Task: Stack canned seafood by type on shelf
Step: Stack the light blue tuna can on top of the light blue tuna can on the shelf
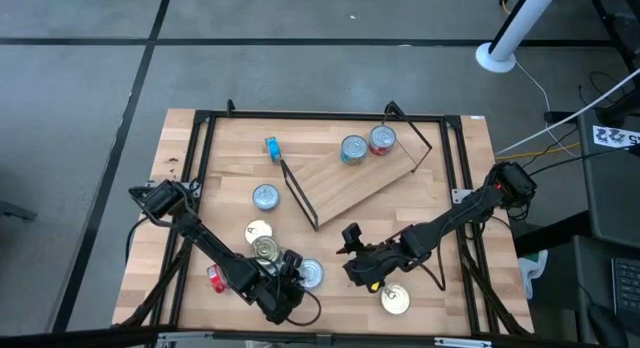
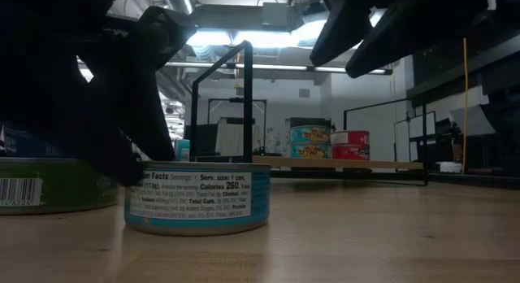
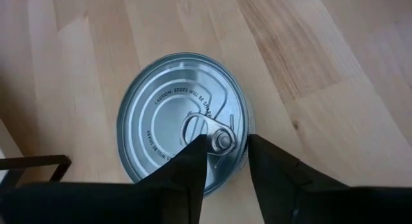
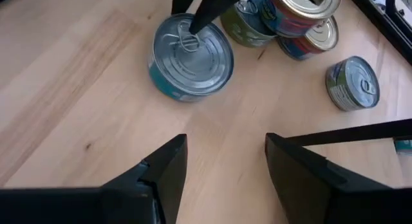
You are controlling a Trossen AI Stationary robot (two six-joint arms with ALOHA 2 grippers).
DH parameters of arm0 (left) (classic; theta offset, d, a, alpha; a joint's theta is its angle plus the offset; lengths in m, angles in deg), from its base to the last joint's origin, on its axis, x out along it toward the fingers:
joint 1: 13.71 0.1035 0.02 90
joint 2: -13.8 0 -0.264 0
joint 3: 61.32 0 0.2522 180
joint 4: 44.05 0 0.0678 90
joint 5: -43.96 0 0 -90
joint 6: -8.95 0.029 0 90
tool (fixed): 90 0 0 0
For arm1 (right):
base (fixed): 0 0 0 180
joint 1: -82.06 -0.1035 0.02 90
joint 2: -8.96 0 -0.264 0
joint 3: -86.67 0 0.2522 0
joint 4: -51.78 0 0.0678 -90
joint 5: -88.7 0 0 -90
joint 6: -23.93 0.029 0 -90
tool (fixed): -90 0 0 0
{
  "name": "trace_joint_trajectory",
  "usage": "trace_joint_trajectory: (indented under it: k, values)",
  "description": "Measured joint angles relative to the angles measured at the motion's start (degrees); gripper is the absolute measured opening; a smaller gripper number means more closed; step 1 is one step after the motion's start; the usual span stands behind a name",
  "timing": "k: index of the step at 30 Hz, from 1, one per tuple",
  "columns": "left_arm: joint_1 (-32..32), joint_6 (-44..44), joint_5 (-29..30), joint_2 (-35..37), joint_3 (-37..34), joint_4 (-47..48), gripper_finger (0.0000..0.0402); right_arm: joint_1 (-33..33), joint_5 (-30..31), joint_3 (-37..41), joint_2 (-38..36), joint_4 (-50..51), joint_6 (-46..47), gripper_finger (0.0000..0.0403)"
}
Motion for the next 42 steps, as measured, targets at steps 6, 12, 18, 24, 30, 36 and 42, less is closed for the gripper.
trace_joint_trajectory:
  k: [6,12,18,24,30,36,42]
  values:
    - [1.44,0.03,0.01,0.02,0.0,0.01,0.0093,1.19,-0.11,0.0,0.71,0.08,0.0,0.0209]
    - [3.03,0.03,0.01,0.04,0.0,0.12,0.0065,4.1,-0.99,0.0,2.81,0.22,-0.02,0.0209]
    - [3.8,0.1,0.19,0.07,0.0,0.51,0.0025,4.35,-3.41,0.0,3.59,-0.16,-2.86,0.0209]
    - [4.14,0.1,0.18,0.09,0.02,0.49,0.0003,4.37,-5.4,0.09,5.05,0.27,-2.95,0.0209]
    - [4.3,0.1,0.12,0.09,0.02,0.3,0.0002,4.37,-5.52,0.0,5.98,-0.37,-2.97,0.0209]
    - [4.3,0.49,0.14,0.08,0.02,-1.46,0.0001,4.36,-5.05,0.04,6.3,-0.18,-3.39,0.0209]
    - [5.09,1.03,0.36,0.07,0.02,-5.36,0.0001,4.34,-5.0,0.04,6.34,-0.22,-3.46,0.0209]
